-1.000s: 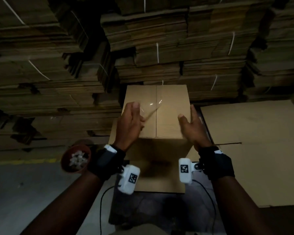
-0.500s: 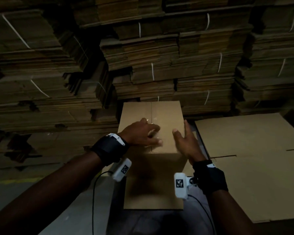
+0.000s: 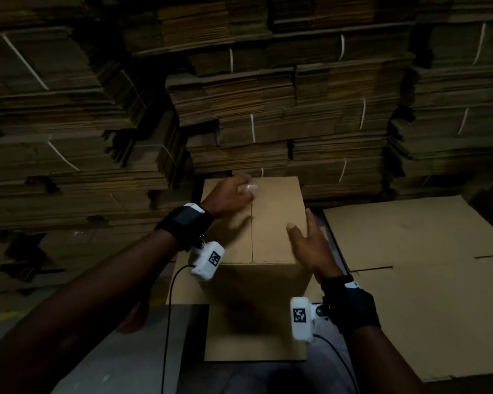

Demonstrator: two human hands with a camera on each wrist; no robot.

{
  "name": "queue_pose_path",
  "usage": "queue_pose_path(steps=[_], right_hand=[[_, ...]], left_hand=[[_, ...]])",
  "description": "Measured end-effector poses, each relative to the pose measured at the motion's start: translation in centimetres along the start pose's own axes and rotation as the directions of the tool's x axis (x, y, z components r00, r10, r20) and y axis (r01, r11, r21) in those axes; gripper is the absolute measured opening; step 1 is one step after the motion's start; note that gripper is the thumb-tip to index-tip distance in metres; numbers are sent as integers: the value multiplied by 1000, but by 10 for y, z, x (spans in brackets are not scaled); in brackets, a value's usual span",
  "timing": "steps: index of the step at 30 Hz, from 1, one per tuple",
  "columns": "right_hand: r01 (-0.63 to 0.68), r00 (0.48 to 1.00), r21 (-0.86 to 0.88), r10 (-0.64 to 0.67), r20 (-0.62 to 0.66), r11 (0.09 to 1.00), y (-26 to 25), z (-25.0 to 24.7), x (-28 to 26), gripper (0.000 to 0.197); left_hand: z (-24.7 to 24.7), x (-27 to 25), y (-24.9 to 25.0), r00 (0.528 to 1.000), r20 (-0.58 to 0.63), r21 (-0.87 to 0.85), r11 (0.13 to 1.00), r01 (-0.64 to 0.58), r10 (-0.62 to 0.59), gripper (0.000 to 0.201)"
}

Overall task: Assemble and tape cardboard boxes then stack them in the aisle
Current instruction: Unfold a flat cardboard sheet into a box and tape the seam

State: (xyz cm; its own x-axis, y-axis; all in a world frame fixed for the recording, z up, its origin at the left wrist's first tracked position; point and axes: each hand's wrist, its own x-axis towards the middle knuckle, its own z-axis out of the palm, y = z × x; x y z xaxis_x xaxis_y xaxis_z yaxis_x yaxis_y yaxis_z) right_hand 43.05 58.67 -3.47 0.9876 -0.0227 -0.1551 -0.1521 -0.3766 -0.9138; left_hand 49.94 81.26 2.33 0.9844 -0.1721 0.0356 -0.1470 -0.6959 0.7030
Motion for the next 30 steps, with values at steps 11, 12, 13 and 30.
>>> queue_pose_path(steps=[11,12,13,30], right_hand=[[-20,1000,-13,20,14,1000,-3,-1,-2,69],[-20,1000,-14,20,16,1000,-3,-1,-2,69],[-16,1000,-9,16,18,1000,-3,-2,-2,68],[-35,999,124,32,27,992,-2,0,1,68]], left_hand=[[1,32,-14,995,92,517,855,-25,-27,29],[-3,37,-12,994,102,460,888,-3,-50,28],[-6,42,-9,991,113,424,906,14,-68,28],[4,102,-28,983,24,410,899,156,-181,51]])
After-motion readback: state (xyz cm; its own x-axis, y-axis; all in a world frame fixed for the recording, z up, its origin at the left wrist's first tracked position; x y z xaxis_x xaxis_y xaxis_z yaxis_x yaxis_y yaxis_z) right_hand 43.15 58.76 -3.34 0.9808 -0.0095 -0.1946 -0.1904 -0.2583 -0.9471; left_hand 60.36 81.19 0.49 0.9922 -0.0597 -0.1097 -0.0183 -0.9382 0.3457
